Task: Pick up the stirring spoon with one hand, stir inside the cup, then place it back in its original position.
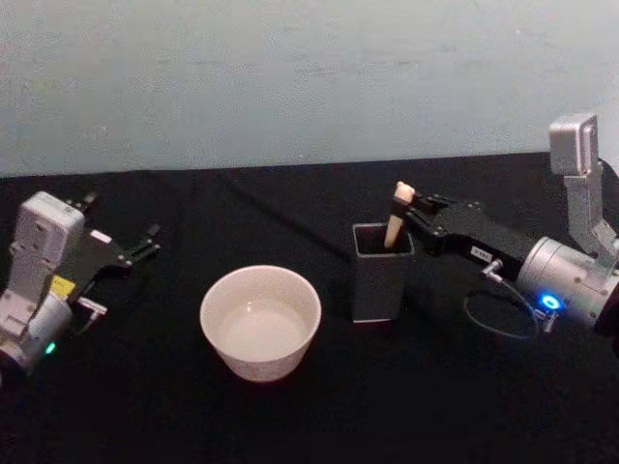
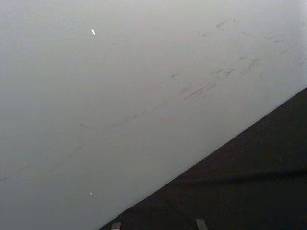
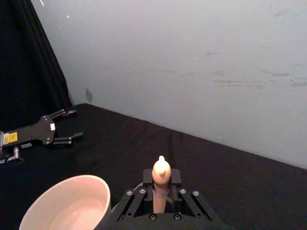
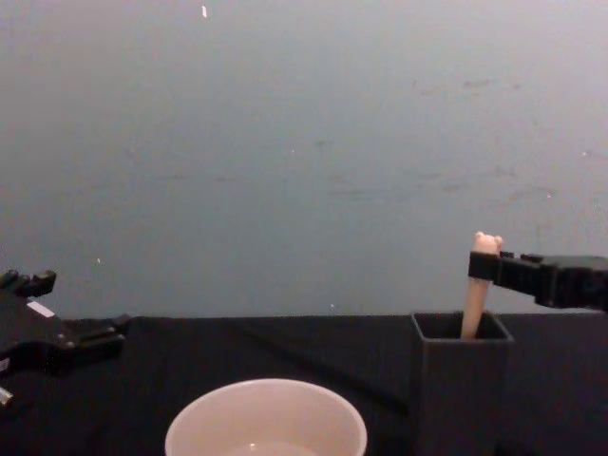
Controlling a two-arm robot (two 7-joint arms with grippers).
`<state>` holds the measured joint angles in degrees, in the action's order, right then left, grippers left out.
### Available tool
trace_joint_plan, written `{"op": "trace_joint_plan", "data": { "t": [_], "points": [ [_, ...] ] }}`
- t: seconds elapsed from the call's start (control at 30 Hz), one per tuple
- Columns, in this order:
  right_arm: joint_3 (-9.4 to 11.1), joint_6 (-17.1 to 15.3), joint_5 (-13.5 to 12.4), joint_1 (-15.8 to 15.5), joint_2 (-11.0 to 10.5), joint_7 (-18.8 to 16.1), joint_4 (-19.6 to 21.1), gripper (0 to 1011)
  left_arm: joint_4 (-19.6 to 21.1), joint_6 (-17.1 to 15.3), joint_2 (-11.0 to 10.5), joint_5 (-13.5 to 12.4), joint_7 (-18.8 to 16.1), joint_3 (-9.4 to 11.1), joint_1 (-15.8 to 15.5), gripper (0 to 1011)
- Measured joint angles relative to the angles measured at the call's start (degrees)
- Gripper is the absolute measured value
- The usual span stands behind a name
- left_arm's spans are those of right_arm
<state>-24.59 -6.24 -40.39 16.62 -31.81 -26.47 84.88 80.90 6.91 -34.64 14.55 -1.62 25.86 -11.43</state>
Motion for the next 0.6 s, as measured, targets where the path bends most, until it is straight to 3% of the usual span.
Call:
{"op": "trace_joint_plan", "data": {
  "t": [0.6],
  "points": [
    [0.8, -1.5, 1.0, -0.6, 1.2, 0.2, -0.9, 215, 0.0, 0.0, 0.0, 0.0, 0.0, 0.0, 0.0, 1001]
  ]
}}
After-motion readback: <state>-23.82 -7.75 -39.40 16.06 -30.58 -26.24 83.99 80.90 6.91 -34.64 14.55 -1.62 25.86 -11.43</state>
